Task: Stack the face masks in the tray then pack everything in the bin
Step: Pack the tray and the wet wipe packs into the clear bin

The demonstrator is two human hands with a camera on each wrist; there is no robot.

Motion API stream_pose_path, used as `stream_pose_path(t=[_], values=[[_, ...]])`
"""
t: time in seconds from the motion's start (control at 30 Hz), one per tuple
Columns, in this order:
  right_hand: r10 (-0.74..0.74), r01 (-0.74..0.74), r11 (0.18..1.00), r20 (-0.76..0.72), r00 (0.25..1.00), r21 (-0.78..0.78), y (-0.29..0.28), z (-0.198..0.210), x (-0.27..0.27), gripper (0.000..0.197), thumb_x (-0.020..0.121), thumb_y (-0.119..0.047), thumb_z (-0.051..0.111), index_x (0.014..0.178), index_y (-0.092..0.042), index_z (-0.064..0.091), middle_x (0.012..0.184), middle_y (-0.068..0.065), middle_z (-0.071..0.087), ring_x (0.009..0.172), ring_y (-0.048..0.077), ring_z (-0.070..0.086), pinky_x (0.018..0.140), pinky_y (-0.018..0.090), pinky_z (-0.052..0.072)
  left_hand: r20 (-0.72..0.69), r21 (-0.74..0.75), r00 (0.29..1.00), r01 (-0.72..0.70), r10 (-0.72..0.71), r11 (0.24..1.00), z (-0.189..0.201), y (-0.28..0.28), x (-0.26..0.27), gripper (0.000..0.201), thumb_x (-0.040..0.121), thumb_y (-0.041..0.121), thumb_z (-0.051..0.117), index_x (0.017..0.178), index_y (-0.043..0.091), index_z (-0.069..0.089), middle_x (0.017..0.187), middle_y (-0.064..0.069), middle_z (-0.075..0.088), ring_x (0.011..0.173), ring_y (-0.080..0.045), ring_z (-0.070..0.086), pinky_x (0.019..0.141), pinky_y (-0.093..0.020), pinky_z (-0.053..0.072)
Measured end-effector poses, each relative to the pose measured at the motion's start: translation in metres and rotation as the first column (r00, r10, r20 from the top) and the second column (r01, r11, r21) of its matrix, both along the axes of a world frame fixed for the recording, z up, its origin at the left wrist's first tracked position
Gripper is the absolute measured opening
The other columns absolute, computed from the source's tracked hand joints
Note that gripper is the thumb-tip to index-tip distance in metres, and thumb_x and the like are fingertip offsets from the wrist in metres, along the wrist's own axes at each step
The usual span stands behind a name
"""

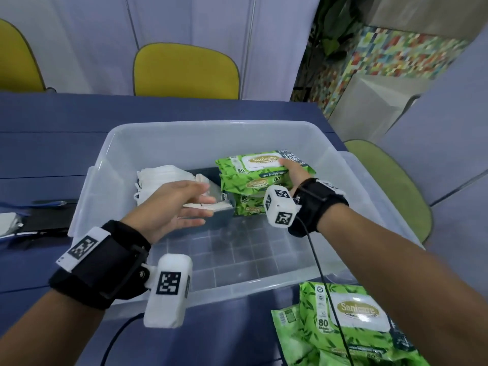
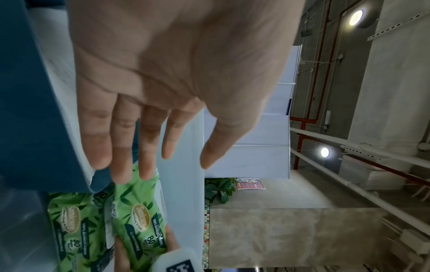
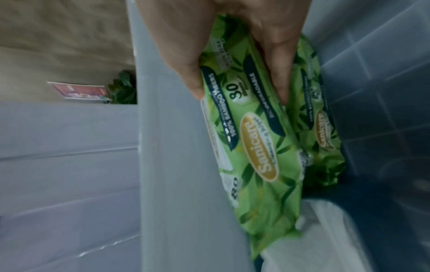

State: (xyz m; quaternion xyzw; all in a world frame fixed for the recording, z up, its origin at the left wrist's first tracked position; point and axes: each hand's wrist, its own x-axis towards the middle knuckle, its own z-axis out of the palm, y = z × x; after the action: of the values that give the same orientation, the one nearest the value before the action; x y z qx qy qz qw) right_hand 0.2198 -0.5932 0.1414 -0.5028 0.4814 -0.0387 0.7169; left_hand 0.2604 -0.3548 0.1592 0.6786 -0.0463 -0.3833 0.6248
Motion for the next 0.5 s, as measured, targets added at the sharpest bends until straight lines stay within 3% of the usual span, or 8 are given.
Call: stream_pose_path(t=[0.03,0.13,0.2,0.27,0.33,0.37,0.47,0.5], values=[[-0.012,0.012,1.0,-0.021,1.0,-0.003,-0.002,-0.007,0.001,0.03,0.095,-0.035,0.053,0.09,-0.005,0.054,0.091,0.011,0.055,0.069,0.029,0.057,0.059,0.035,0.047,0.002,0.016,1.0,0.03,-0.03,0.999,0.0,0.0,-0.001,0.02,0.091,0.028,0.056,0.105,0.015,0.062,0.104,-0.008,0.071,0.082,-0.022,0.068,0.075,-0.031,0.056],[-0.034,0.033,0.999,-0.1,0.994,-0.014,-0.004,-0.021,0.0,0.045,0.095,-0.041,0.052,0.123,-0.006,0.047,0.118,0.008,0.047,0.107,0.036,0.059,0.078,0.041,0.046,0.001,0.044,0.997,0.08,-0.08,0.996,0.001,0.001,-0.003,0.023,0.092,0.026,0.055,0.109,0.011,0.062,0.102,-0.008,0.072,0.083,-0.022,0.069,0.078,-0.031,0.055],[-0.059,0.057,0.998,-0.091,0.994,-0.018,-0.006,-0.025,0.0,0.051,0.096,-0.042,0.051,0.132,-0.008,0.042,0.134,0.013,0.046,0.113,0.035,0.056,0.076,0.041,0.046,0.003,0.049,0.996,0.086,-0.086,0.995,0.0,0.001,-0.003,0.023,0.091,0.025,0.057,0.108,0.011,0.064,0.101,-0.008,0.073,0.083,-0.021,0.069,0.078,-0.032,0.056],[-0.061,0.056,0.996,-0.077,0.995,-0.065,-0.006,-0.028,-0.002,0.049,0.098,-0.042,0.048,0.134,-0.01,0.042,0.121,0.012,0.051,0.097,0.027,0.063,0.059,0.034,0.048,0.007,0.047,0.996,0.09,-0.09,0.995,0.0,0.001,-0.003,0.029,0.082,0.027,0.069,0.106,0.012,0.065,0.099,-0.008,0.074,0.081,-0.02,0.07,0.076,-0.03,0.057],[-0.022,0.013,0.995,-0.09,0.996,-0.102,-0.004,-0.032,-0.002,0.046,0.097,-0.046,0.047,0.125,-0.009,0.048,0.095,0.008,0.058,0.055,0.02,0.067,0.035,0.024,0.043,0.01,0.049,0.995,0.094,-0.095,0.994,0.0,0.002,-0.003,0.041,0.068,0.033,0.068,0.104,0.013,0.066,0.098,-0.007,0.074,0.078,-0.018,0.071,0.074,-0.029,0.057],[-0.01,-0.006,0.99,-0.119,0.993,-0.139,-0.004,-0.036,-0.002,0.052,0.096,-0.048,0.048,0.126,-0.006,0.048,0.088,0.009,0.059,0.042,0.021,0.063,0.031,0.022,0.041,0.014,0.052,0.995,0.103,-0.104,0.993,0.0,0.003,-0.002,0.046,0.063,0.035,0.067,0.103,0.013,0.067,0.097,-0.007,0.074,0.077,-0.017,0.071,0.074,-0.028,0.057],[-0.009,-0.017,0.986,-0.152,0.988,-0.168,-0.008,-0.041,-0.001,0.056,0.096,-0.05,0.046,0.131,-0.006,0.046,0.103,0.011,0.057,0.055,0.023,0.056,0.03,0.016,0.036,0.029,0.078,0.987,0.155,-0.158,0.985,0.002,0.003,-0.002,0.06,0.048,0.042,0.073,0.1,0.013,0.069,0.097,-0.008,0.074,0.075,-0.015,0.07,0.071,-0.026,0.057],[-0.012,-0.015,0.986,-0.161,0.987,-0.164,-0.01,-0.041,0.0,0.055,0.097,-0.05,0.044,0.13,-0.007,0.046,0.104,0.011,0.055,0.059,0.022,0.053,0.031,0.017,0.036,0.047,0.098,0.982,0.18,-0.185,0.979,0.005,0.002,-0.003,0.056,0.052,0.041,0.074,0.1,0.013,0.069,0.097,-0.007,0.074,0.076,-0.015,0.07,0.071,-0.025,0.057]])
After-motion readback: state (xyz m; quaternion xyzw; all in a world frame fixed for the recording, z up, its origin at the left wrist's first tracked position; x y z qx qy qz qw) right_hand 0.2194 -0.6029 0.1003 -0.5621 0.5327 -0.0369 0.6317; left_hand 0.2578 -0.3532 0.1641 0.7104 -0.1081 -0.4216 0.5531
